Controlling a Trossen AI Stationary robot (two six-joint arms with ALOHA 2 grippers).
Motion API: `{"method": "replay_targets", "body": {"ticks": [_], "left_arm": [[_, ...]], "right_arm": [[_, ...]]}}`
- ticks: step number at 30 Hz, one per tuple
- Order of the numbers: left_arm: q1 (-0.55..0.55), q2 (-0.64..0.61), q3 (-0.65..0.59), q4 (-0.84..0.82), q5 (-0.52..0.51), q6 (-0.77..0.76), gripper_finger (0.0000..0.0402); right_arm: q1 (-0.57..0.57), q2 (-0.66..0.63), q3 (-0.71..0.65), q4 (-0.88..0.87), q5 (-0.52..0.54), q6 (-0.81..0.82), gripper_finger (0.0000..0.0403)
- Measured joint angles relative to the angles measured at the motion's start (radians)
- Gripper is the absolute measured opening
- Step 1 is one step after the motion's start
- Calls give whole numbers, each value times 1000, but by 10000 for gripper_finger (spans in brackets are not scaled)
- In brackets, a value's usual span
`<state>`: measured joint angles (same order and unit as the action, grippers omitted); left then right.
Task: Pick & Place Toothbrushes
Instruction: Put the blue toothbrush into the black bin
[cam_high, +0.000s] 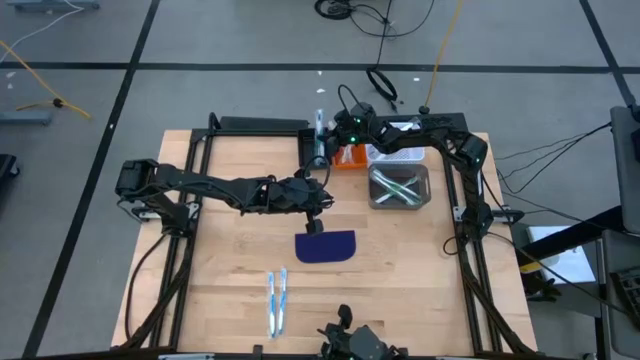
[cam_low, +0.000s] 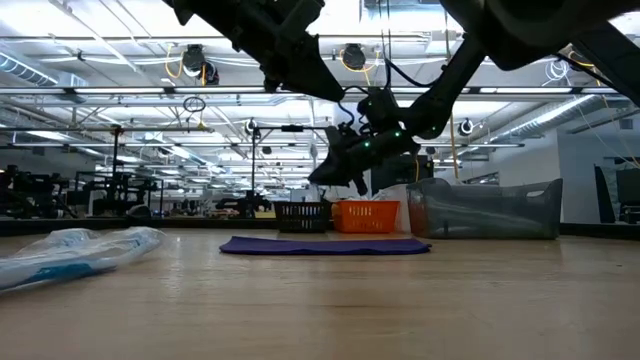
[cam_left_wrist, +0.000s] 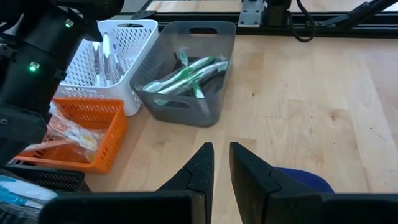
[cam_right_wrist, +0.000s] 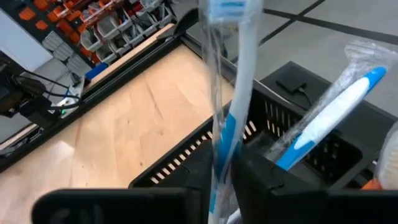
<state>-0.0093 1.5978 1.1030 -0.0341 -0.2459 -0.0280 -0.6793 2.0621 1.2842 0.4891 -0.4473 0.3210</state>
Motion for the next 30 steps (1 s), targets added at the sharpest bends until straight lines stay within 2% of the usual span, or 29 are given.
{"method": "replay_targets", "body": {"ticks": [9, 12, 15, 25, 30], "left_arm": [[0, 0, 0, 0, 0, -1, 51], [0, 0, 0, 0, 0, -2, 51], [0, 0, 0, 0, 0, -2, 51], [10, 1, 0, 0, 0, -1, 51], [17, 1, 0, -1, 0, -2, 51]], "right_arm": [[1, 0, 0, -8, -4, 4, 68], [3, 0, 0, -8, -55, 0, 70], [3, 0, 0, -21, -56, -4, 78], [10, 0, -1, -47, -78, -26, 145], [9, -16, -1, -45, -57, -48, 161]]}}
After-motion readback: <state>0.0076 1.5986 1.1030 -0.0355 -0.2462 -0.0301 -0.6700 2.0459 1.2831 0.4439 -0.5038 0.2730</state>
